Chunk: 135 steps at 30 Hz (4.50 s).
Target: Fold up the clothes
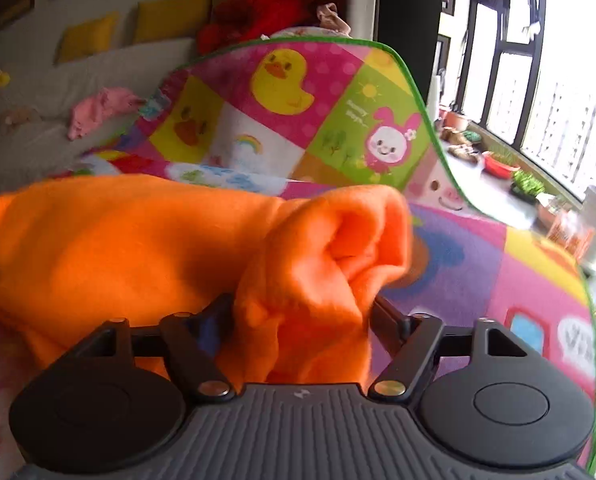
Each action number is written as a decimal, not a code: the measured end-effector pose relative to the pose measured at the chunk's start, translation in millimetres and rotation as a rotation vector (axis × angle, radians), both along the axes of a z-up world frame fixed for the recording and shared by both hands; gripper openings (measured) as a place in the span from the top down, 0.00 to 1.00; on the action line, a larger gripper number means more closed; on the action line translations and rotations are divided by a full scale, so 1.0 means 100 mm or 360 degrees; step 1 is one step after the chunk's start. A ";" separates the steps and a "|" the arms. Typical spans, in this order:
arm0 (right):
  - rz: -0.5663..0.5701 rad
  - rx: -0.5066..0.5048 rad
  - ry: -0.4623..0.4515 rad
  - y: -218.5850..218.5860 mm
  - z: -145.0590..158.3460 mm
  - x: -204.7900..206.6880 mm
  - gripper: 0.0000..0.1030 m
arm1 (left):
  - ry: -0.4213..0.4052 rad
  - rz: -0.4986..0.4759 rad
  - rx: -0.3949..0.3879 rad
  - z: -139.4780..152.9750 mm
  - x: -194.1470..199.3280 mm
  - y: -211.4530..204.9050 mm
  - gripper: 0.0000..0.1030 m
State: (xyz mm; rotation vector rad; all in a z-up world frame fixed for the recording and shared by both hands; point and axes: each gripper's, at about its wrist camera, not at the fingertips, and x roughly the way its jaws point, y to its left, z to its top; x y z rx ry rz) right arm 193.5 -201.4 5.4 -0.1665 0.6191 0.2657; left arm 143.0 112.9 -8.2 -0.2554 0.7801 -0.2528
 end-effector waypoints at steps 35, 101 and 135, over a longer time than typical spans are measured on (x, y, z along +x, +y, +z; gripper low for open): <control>-0.0048 0.0642 0.0191 0.17 -0.01 0.08 0.00 | -0.0037 -0.0103 0.0089 -0.17 0.29 -0.47 0.00; -0.0130 0.0181 -0.0003 -0.11 0.10 -0.19 0.00 | -0.0162 0.0013 -0.0288 -0.07 0.32 -0.14 0.00; -0.0665 0.0847 0.0060 -1.30 0.18 -0.38 0.05 | -0.0135 0.0124 -0.0512 0.17 -0.09 0.27 0.00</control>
